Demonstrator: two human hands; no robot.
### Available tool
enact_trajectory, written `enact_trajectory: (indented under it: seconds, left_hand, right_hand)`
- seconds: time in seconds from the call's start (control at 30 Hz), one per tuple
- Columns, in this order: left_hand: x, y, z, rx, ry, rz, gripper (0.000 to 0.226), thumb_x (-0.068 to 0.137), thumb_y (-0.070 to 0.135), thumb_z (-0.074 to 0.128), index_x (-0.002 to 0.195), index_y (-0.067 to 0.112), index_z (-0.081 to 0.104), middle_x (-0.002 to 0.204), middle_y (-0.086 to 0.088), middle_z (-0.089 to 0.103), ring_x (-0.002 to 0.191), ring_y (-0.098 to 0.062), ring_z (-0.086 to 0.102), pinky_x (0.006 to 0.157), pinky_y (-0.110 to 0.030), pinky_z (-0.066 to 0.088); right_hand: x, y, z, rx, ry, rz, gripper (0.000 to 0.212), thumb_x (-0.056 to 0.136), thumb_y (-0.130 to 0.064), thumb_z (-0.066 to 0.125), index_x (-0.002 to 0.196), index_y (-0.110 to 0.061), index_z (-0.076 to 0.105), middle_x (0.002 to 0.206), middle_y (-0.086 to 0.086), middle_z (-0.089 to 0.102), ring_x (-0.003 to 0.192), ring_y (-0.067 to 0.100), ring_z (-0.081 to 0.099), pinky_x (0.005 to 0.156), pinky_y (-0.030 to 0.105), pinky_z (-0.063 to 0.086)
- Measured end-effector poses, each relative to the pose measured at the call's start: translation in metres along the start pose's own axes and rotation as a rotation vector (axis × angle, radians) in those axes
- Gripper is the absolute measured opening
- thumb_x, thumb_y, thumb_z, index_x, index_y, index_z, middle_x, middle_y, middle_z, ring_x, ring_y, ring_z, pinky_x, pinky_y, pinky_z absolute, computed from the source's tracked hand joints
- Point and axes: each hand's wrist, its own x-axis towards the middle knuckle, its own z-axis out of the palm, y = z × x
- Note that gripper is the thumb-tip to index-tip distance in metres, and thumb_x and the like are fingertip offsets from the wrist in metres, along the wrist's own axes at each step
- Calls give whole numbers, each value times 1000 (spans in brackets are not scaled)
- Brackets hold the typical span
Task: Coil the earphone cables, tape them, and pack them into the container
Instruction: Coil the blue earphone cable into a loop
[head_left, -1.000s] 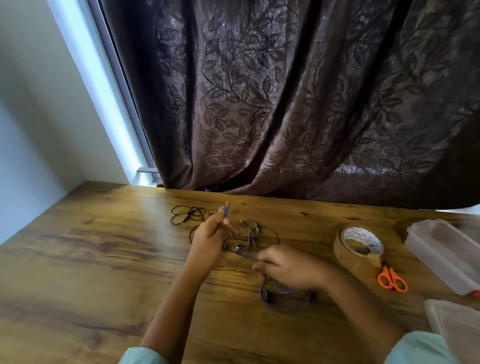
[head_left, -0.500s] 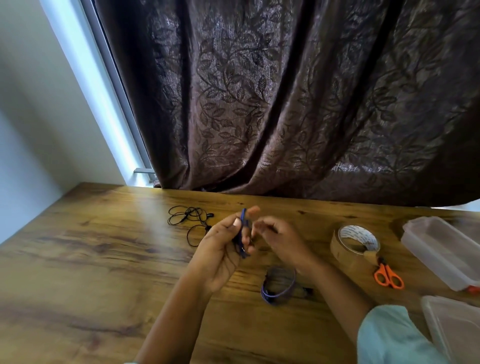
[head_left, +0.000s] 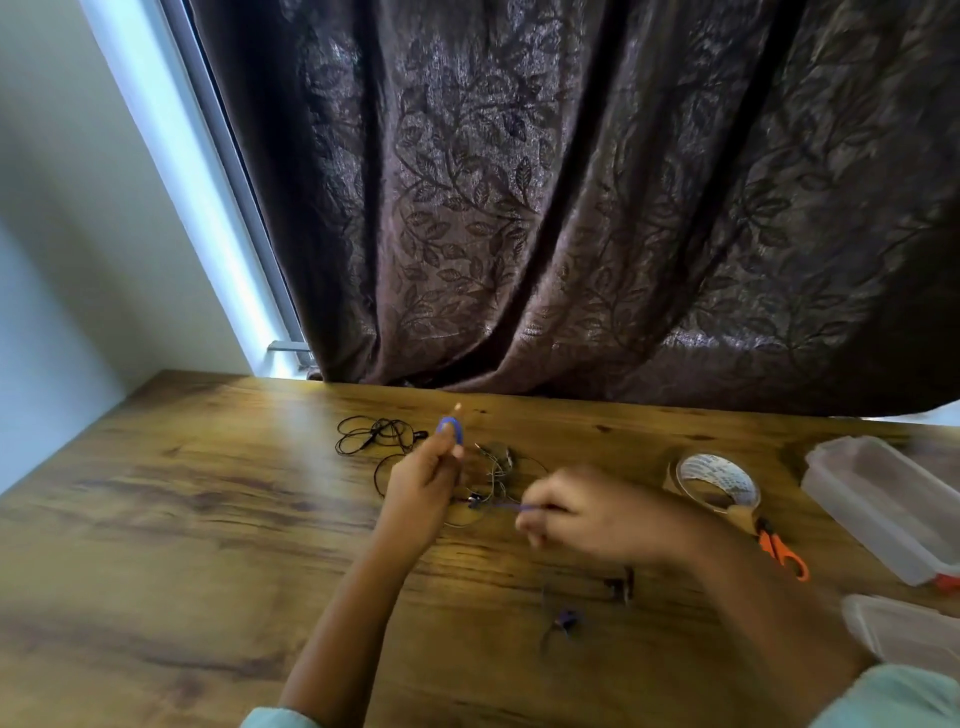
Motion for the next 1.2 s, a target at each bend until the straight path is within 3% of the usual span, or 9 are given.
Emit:
enact_trajectory:
  seconds: [0.1, 0.23, 0.3, 0.57, 0.67, 0.83, 0.9, 1.0, 1.2]
  left_hand:
    - [-11, 11, 6, 45, -195, -62, 28, 98, 6, 42, 93, 27, 59, 77, 6, 66, 68, -3, 62, 65, -18, 47]
    - [-27, 39, 15, -372, -448, -193, 27, 99, 11, 35, 119, 12, 53, 73, -5, 70, 64, -16, 66, 63, -24, 53]
    - [-31, 48, 15, -507, -487, -200, 29, 94, 17, 38, 118, 13, 54, 72, -9, 68, 60, -19, 64, 62, -27, 54]
    - [-21, 40, 15, -985, -288, -175, 37, 92, 19, 40, 116, 8, 66, 71, -6, 65, 53, -14, 62, 64, -29, 57]
    - [-14, 36, 14, -864, -132, -122, 37, 96, 20, 37, 128, 13, 53, 86, -5, 72, 67, -18, 70, 62, -30, 58]
    - [0, 20, -1, -402, 26, -23, 39, 100, 21, 35, 138, 27, 40, 105, -2, 72, 97, -24, 69, 89, -38, 53]
    - [1, 14, -7, -174, 51, 5, 28, 100, 27, 41, 119, 44, 52, 100, -4, 71, 90, -18, 67, 84, -39, 52]
    - [-7, 10, -4, 67, -66, -26, 23, 99, 19, 44, 91, 31, 62, 83, -5, 66, 78, -14, 61, 76, -43, 50]
    - [-27, 35, 14, -407, -425, -255, 29, 99, 15, 34, 120, 5, 51, 78, -14, 67, 71, -26, 65, 68, -30, 56]
  right_hand:
    - [2, -1, -29, -29, 259, -61, 25, 95, -27, 54, 74, -26, 68, 69, -15, 61, 67, -4, 57, 67, 20, 43]
    - [23, 18, -35, 92, 537, -90, 20, 92, -35, 58, 74, -36, 66, 73, 1, 71, 71, 25, 66, 66, 41, 52]
    - [33, 23, -28, 271, 590, -101, 16, 91, -31, 61, 76, -33, 67, 74, -1, 72, 73, 21, 69, 72, 38, 54]
    - [45, 19, 33, 832, 392, -29, 22, 97, -11, 50, 84, -23, 63, 59, -15, 61, 53, -6, 55, 54, 11, 39]
    - [42, 20, 48, 627, 368, 9, 25, 99, -27, 46, 84, -20, 65, 48, -21, 53, 46, -5, 46, 53, 19, 32]
    - [16, 21, 45, 292, 113, 39, 28, 100, -31, 43, 89, -20, 66, 62, -13, 47, 52, -1, 41, 56, 27, 33]
    - [7, 14, 33, 128, 93, 17, 28, 101, -30, 42, 90, -22, 67, 70, -13, 55, 62, -3, 51, 61, 23, 41]
    - [1, 1, 10, 4, 143, -43, 25, 98, -34, 46, 78, -32, 61, 80, -8, 64, 76, 9, 61, 73, 37, 51]
    - [15, 5, -33, 73, 452, -163, 14, 90, -32, 62, 79, -29, 70, 68, -4, 68, 66, 19, 64, 65, 41, 53]
